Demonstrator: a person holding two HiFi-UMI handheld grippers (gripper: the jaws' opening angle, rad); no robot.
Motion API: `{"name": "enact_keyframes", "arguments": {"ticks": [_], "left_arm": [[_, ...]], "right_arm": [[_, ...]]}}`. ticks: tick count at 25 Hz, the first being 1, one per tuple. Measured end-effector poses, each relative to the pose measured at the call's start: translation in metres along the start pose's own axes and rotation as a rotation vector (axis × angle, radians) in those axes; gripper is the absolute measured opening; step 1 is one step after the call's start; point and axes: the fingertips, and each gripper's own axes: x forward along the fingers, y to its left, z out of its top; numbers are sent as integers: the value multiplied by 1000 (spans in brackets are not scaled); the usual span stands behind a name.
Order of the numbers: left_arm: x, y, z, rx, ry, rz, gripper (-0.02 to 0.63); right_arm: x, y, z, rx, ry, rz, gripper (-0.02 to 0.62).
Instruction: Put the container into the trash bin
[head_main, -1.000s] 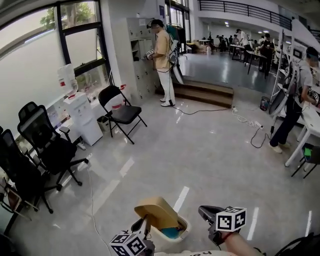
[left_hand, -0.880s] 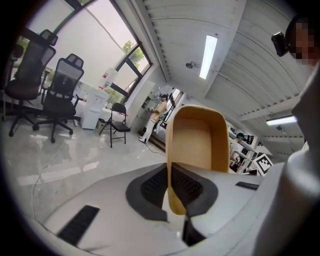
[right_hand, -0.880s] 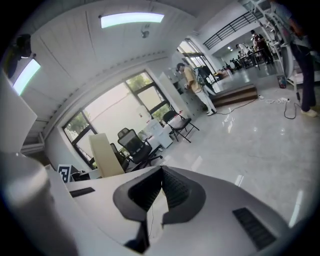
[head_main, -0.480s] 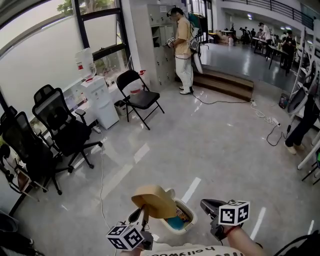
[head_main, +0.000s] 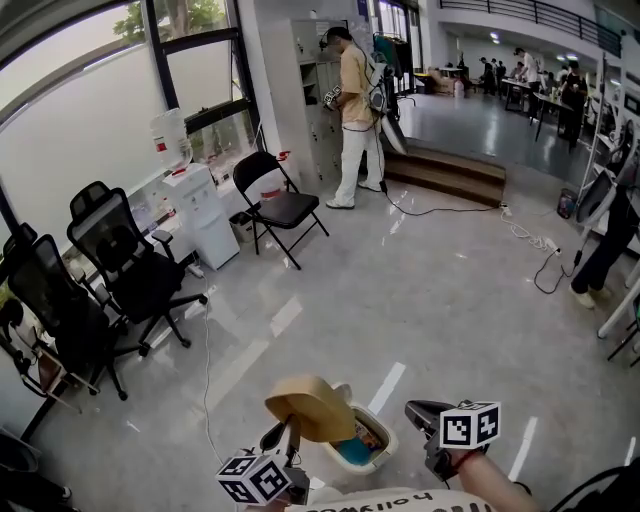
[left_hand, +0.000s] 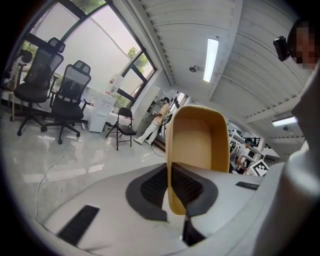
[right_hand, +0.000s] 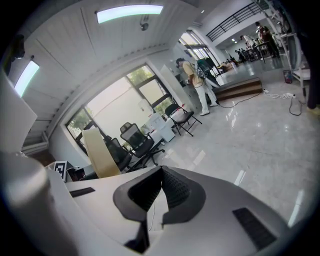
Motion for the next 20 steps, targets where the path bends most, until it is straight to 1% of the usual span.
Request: {"name": "enact_keyframes", "arguments": {"ticks": [8,14,20], "left_arm": [[4,-6,-33,18,53,-8,29],[19,-15,-63,27,116,-11,29],[35,-13,-90,22,199,-22,29]], "right_arm": [[-17,-18,-29,50,-1,-22,3],[-25,-40,-57,90,22,-40,3],[-17,-46,-89,147,41,-28,3]]}}
